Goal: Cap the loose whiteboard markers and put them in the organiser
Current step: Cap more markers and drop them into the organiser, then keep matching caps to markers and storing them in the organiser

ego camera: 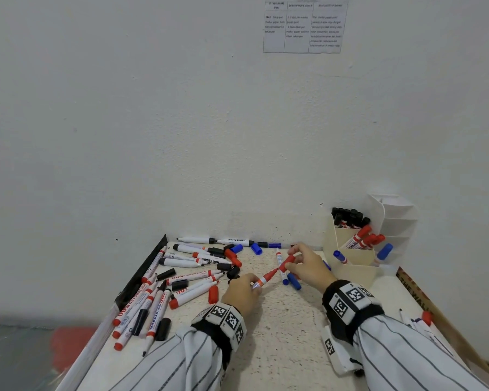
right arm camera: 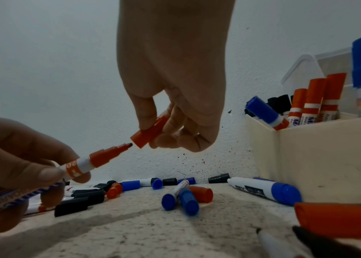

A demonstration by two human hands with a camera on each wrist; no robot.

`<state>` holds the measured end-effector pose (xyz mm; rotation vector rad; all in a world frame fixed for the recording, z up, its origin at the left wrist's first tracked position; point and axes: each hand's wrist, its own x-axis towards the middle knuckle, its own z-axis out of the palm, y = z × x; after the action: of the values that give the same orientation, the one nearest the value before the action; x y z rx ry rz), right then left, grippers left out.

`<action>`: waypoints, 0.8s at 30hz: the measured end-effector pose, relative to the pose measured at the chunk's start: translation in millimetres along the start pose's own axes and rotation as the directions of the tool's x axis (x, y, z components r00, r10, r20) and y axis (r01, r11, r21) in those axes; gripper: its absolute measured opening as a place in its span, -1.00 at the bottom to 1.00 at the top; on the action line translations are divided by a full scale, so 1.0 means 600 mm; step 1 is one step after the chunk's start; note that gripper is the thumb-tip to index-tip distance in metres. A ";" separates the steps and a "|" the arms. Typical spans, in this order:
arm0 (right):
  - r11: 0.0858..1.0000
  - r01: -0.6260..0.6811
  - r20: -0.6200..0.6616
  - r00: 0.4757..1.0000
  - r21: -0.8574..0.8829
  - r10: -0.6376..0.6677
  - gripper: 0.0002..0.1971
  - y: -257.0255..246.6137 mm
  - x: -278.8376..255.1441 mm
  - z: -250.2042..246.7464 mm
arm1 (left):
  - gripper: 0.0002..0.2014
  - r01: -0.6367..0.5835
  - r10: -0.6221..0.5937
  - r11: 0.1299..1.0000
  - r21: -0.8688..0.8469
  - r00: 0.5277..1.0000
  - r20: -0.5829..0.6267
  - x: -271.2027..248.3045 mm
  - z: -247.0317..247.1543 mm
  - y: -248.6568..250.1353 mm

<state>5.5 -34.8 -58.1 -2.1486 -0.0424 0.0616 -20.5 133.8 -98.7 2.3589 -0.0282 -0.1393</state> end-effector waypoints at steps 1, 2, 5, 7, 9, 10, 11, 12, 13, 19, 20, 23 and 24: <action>1.000 0.000 -0.005 1.000 -0.002 0.000 -0.79 0.001 -0.001 0.000 | -0.71 -0.007 0.007 1.000 0.006 1.000 -0.001 0.000 0.001 0.000; 1.000 0.001 -0.003 1.000 -0.006 -0.001 -0.80 0.002 -0.002 0.000 | -0.72 -0.016 0.016 1.000 0.012 1.000 0.000 -0.001 0.001 0.000; 0.999 -0.005 0.062 0.998 -0.045 0.007 -0.87 0.005 -0.005 0.003 | -0.72 -0.042 0.041 0.999 0.029 0.999 0.025 -0.006 0.003 0.005; 0.997 -0.026 0.090 0.995 -0.067 0.032 -0.94 0.007 -0.006 0.006 | -0.72 -0.059 0.057 0.997 0.052 0.997 0.043 -0.009 0.004 0.011; 0.994 -0.050 0.097 0.994 -0.099 0.060 -0.84 0.009 -0.007 0.009 | -0.71 -0.085 0.083 0.996 0.037 0.996 0.040 -0.014 0.004 0.017; 0.991 -0.054 0.102 0.993 -0.124 0.067 -0.75 0.009 -0.008 0.011 | -0.71 -0.100 0.100 0.995 0.010 0.994 0.035 -0.016 0.004 0.019; 0.988 -0.051 0.093 0.993 -0.147 0.065 -0.66 0.008 -0.010 0.012 | -0.71 -0.119 0.119 0.993 -0.010 0.993 0.027 -0.019 0.003 0.021; 0.984 -0.046 0.072 0.996 -0.174 0.059 -0.58 0.006 -0.013 0.012 | -0.71 -0.139 0.140 0.990 -0.019 0.990 0.009 -0.021 0.003 0.023; 0.978 -0.046 0.044 0.997 -0.203 0.056 -0.54 0.003 -0.016 0.012 | -0.72 -0.159 0.159 0.987 -0.027 0.987 -0.019 -0.024 0.002 0.025; 0.958 -0.089 0.021 0.995 -0.272 0.098 -0.50 0.001 -0.022 0.007 | -0.75 -0.237 0.227 0.970 -0.059 0.963 -0.144 -0.034 0.001 0.038; 0.959 -0.084 0.028 0.995 -0.272 0.095 -0.53 0.000 -0.025 0.004 | -0.73 -0.248 0.239 0.967 -0.055 0.961 -0.138 -0.033 0.000 0.038; 0.944 -0.033 0.067 0.996 -0.329 0.058 -0.69 -0.004 -0.034 -0.006 | -0.74 -0.291 0.287 0.955 -0.058 0.955 -0.070 -0.034 0.002 0.041; 0.948 -0.016 0.068 0.997 -0.317 0.039 -0.71 -0.006 -0.036 -0.009 | -0.75 -0.297 0.294 0.952 -0.074 0.954 -0.053 -0.036 0.003 0.042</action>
<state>-15.6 -38.8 -51.4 -2.4684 -0.0694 0.1598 -41.3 116.2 -80.4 2.2453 -0.3483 0.0539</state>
